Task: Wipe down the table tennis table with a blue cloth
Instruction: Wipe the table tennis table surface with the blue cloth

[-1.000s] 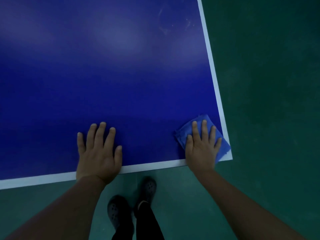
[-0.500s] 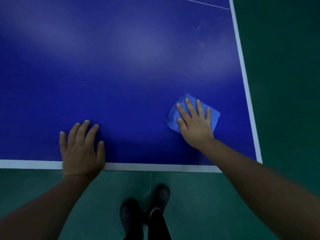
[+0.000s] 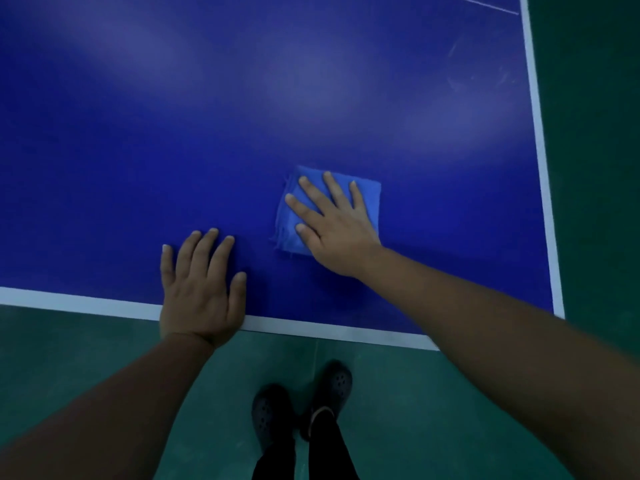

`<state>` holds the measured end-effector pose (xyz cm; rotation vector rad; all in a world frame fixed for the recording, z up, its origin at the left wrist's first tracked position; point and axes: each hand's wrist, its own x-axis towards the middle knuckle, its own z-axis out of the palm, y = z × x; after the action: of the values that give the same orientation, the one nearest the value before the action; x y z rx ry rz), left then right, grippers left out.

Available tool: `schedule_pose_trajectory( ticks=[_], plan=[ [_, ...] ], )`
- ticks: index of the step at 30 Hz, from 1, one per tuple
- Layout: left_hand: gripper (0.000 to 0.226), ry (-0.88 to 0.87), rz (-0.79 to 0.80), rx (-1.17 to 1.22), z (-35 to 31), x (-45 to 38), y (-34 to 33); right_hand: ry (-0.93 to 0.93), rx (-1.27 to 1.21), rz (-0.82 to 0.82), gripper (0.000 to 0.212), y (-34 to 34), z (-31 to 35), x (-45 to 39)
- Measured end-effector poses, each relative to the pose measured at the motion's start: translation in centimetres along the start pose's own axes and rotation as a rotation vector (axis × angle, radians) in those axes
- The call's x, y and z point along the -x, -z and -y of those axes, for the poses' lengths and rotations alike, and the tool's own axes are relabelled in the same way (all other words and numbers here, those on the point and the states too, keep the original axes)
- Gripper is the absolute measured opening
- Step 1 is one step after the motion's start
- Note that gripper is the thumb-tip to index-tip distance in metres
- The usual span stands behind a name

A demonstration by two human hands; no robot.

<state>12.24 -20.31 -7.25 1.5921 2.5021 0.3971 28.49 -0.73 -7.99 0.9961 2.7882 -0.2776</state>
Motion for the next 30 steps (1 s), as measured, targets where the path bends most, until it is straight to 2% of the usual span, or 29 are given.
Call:
schedule_pose_trajectory(
  ticks=[5, 10, 13, 19, 23, 26, 30],
  plan=[
    [0.062, 0.005, 0.011, -0.022, -0.2, 0.1, 0.2, 0.007, -0.007, -0.008, 0.056, -1.3, 4.8, 4.9],
    [0.063, 0.023, 0.006, -0.013, -0.8, 0.3, 0.6, 0.02, -0.042, -0.016, 0.053, -2.3, 4.7, 10.4],
    [0.061, 0.002, 0.01, -0.019, -1.4, 0.6, 1.1, -0.061, -0.035, -0.013, 0.053, -2.8, 2.5, 13.9],
    [0.056, -0.087, 0.025, 0.022, -5.5, 0.9, 0.9, -0.491, -0.051, 0.029, 0.062, -3.2, -6.5, 21.7],
    [0.053, -0.145, 0.044, 0.051, -9.9, 0.1, -0.3, -0.678, -0.085, 0.006, 0.068, -3.1, -11.9, 24.3],
    [0.053, -0.177, 0.072, 0.081, -13.6, -1.0, -1.3, -0.742, -0.094, -0.026, 0.065, -3.2, -14.2, 24.4],
    [0.056, -0.185, 0.088, 0.1, -18.4, -3.9, -2.8, -0.718, -0.093, -0.034, 0.062, -2.5, -17.5, 22.8]
  ],
)
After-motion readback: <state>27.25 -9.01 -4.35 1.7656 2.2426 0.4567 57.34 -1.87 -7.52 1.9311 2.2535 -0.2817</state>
